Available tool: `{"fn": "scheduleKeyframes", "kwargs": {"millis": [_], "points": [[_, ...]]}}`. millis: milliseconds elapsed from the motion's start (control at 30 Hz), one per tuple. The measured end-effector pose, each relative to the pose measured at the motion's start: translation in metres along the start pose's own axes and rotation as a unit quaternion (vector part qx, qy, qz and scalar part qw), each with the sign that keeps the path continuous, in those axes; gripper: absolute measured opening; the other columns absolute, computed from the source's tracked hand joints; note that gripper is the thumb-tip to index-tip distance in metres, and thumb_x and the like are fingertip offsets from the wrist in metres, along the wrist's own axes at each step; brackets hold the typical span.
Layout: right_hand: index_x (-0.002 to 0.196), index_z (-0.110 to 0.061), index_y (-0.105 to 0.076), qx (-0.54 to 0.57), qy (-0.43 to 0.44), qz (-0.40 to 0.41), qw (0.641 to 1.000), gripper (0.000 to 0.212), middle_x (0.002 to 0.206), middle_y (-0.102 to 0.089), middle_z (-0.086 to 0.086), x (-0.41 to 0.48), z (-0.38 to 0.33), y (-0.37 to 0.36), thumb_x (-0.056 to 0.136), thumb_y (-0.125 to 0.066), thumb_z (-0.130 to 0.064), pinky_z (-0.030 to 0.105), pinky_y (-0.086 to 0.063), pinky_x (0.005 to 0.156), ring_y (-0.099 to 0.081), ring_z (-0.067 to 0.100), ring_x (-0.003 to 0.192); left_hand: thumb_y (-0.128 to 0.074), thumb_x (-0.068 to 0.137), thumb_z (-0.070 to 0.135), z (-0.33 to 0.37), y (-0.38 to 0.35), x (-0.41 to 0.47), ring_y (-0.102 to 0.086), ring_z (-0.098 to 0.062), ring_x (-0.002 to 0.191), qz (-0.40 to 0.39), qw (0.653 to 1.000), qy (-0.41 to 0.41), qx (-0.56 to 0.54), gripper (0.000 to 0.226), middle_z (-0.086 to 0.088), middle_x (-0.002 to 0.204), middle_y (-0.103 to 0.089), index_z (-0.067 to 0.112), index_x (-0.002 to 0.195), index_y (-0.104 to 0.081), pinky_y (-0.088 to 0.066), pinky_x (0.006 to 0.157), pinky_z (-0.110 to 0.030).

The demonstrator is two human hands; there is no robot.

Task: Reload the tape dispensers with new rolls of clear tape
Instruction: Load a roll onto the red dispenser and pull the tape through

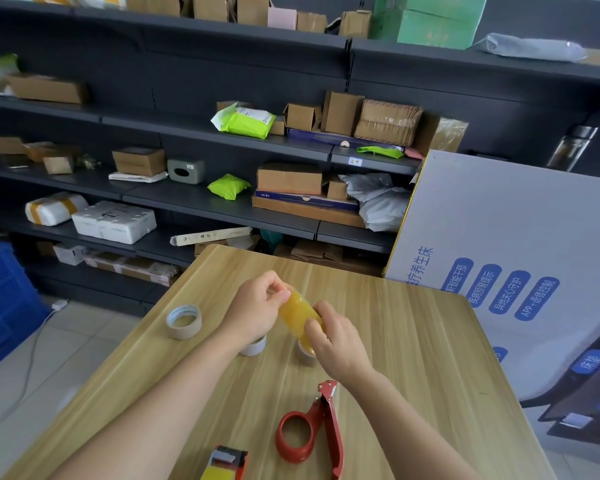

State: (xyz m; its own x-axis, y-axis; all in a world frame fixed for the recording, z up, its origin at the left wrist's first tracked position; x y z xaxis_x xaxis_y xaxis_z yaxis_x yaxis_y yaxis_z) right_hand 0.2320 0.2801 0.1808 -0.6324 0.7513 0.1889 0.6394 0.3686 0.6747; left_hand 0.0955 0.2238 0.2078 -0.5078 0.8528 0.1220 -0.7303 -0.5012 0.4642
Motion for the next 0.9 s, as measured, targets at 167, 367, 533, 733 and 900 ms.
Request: {"fn": "scheduleKeyframes", "kwargs": {"millis": [167,367,533,733,900], "points": [[0.079,-0.002,-0.048,0.098,-0.05,-0.018,0.994,0.036,0.068,-0.042,-0.002,0.001,0.011,0.001,0.08,-0.036,-0.036,0.029,-0.031,0.057,-0.038,0.012,0.062,-0.052,0.095,0.026,-0.001,-0.003,-0.003,-0.061,-0.023,0.077,0.016,0.998,-0.018,0.056,0.017,0.001,0.085,-0.068,0.022,0.079,-0.052,-0.053,0.072,-0.048],[0.07,-0.015,-0.044,0.111,-0.116,-0.043,0.986,0.026,0.067,-0.045,-0.004,-0.008,0.039,-0.005,0.077,-0.038,-0.039,0.032,-0.036,0.061,-0.042,0.014,0.065,-0.044,0.099,0.028,-0.016,-0.023,-0.007,-0.061,-0.017,0.073,0.006,0.995,0.001,0.096,0.021,0.011,0.081,-0.068,0.026,0.078,-0.044,-0.053,0.069,-0.042],[0.097,-0.026,-0.056,0.145,-0.144,-0.06,0.977,0.044,0.111,-0.067,-0.006,-0.025,0.062,-0.015,0.07,-0.061,-0.06,0.043,-0.055,0.084,-0.064,0.018,0.094,-0.042,0.098,0.033,-0.047,-0.039,-0.009,-0.066,-0.021,0.073,-0.048,0.991,0.07,0.106,0.021,0.007,0.087,-0.071,0.021,0.081,-0.047,-0.056,0.072,-0.046],[0.12,-0.03,-0.052,-0.014,-0.095,-0.047,0.994,0.054,0.102,-0.064,-0.006,-0.041,0.064,-0.018,0.073,-0.078,-0.035,0.035,-0.051,0.077,-0.062,0.017,0.091,-0.048,0.096,0.03,-0.066,-0.054,-0.01,-0.07,-0.027,0.078,-0.111,0.984,0.122,0.063,0.022,0.008,0.086,-0.072,0.017,0.079,-0.049,-0.055,0.07,-0.042],[0.113,-0.026,-0.062,0.108,-0.135,-0.075,0.982,0.04,0.092,-0.067,-0.011,-0.044,0.077,-0.022,0.076,-0.079,-0.026,0.025,-0.051,0.073,-0.063,0.002,0.081,-0.049,0.097,0.023,-0.075,-0.06,-0.019,-0.063,-0.016,0.083,-0.181,0.966,0.171,-0.062,0.019,-0.003,0.101,-0.072,0.015,0.08,-0.053,-0.043,0.068,-0.029]]}}
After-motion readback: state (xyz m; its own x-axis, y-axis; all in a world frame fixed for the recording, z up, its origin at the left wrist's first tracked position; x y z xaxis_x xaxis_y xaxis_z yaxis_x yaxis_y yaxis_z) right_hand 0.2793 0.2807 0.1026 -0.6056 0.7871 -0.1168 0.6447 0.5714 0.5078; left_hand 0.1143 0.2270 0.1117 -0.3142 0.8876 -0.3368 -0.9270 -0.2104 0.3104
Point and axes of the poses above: each hand's wrist, its own x-axis towards the middle knuckle, its own y-axis out of the back of the hand, z = x × y, the point moved 7 cm from there along x, towards the middle knuckle
